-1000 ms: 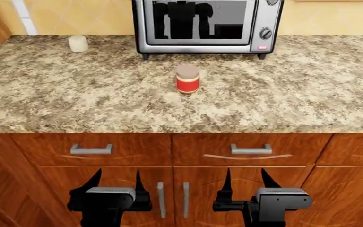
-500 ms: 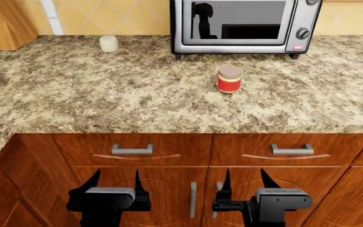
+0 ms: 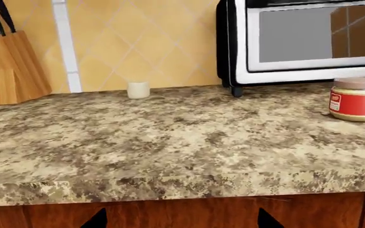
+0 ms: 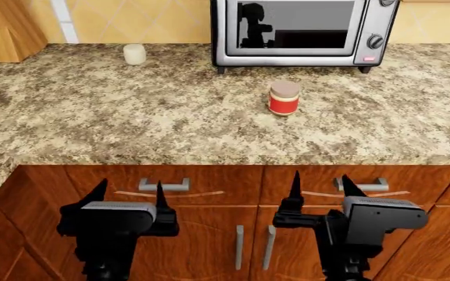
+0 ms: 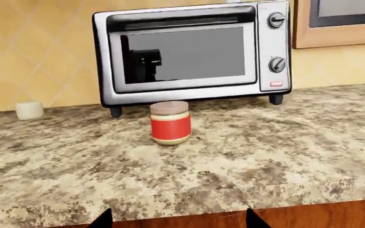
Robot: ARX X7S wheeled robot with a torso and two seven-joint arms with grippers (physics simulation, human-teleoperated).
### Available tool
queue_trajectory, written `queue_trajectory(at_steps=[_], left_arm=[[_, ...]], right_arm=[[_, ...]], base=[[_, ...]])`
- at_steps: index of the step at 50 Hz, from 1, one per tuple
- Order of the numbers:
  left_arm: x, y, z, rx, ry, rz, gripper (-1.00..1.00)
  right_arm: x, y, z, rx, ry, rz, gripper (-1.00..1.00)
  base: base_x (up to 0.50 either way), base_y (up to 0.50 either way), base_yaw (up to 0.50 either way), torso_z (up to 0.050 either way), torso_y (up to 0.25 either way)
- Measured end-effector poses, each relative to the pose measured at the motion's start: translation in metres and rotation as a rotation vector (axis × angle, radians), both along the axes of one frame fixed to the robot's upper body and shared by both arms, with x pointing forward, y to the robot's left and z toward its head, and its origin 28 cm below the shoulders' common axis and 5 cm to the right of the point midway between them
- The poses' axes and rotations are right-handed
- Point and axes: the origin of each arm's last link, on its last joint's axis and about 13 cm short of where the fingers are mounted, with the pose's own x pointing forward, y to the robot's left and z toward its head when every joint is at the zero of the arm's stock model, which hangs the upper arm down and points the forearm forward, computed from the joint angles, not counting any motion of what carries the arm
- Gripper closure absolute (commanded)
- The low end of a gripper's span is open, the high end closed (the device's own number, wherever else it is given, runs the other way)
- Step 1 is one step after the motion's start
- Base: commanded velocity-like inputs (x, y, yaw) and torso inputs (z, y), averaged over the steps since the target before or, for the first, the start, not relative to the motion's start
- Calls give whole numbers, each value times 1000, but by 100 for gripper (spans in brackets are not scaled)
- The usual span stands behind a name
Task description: Pick the peanut butter and boxed food from the counter and place them in the cabinets closest to them.
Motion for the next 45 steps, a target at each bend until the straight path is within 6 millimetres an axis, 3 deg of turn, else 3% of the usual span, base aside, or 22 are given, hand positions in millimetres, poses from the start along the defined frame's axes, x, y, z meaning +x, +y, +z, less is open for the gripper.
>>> queue_trajectory(at_steps=[10,19,30,45], left_arm=[[-7,-1,58,33,-82,-14,-100],[-21,0,86,71,-134,-22,-100],[-43,-3,101,152,-217,-60,-100],[-69,-3,99,216,-219,-61,-100]], right_arm=[[-7,0,57,18,-104,8,-100],[-22,-3,88,1,-170,24,-100],[-44,-10,104,-74,-256,37,-100],[-71,-14,107,-142,-302,59,-100]], base=[[0,0,0,0,0],[0,0,0,0,0],[0,0,0,0,0],[0,0,0,0,0]])
